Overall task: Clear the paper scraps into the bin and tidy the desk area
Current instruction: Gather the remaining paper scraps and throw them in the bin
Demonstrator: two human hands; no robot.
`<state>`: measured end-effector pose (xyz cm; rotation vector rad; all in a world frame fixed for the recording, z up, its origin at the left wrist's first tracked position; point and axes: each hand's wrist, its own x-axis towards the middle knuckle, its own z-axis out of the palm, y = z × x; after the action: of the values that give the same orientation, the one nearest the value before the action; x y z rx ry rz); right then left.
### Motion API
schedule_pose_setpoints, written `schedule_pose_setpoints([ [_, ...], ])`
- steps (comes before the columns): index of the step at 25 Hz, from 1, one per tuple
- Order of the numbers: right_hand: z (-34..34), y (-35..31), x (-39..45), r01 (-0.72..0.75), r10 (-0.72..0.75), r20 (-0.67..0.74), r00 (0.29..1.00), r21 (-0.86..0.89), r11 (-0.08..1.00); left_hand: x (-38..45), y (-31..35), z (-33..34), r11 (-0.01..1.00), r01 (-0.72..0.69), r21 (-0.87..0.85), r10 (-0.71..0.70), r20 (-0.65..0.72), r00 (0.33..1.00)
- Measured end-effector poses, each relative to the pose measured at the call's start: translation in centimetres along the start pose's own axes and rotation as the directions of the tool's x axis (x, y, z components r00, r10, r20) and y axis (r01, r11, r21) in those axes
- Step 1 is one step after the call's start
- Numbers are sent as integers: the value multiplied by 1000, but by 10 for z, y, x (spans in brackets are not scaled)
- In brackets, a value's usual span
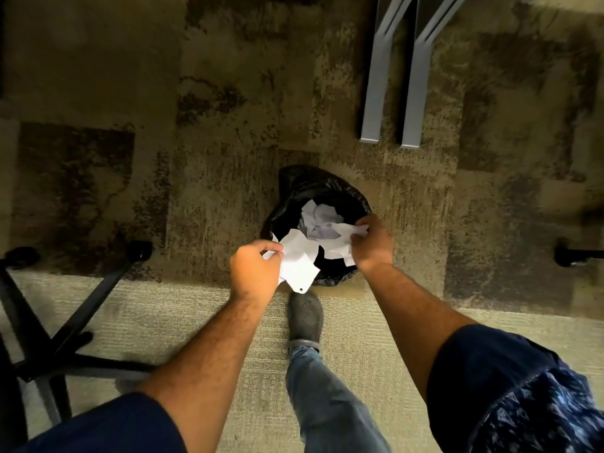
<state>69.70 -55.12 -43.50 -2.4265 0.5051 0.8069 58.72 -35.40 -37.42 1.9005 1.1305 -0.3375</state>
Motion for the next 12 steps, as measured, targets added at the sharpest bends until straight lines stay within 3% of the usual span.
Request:
schedule_pose_setpoints([
  [4, 10, -7, 14, -10, 11, 45, 999, -3, 1000, 8, 2, 12, 1000, -9, 5, 9, 22, 1000],
  [10, 19, -21, 33, -93, 81, 203, 976, 50, 994, 11, 5, 23, 978, -74, 194, 65, 53, 997],
  [12, 11, -19, 31, -70, 45, 228, 973, 101, 992, 8, 9, 32, 968, -101, 228, 88, 69, 994],
])
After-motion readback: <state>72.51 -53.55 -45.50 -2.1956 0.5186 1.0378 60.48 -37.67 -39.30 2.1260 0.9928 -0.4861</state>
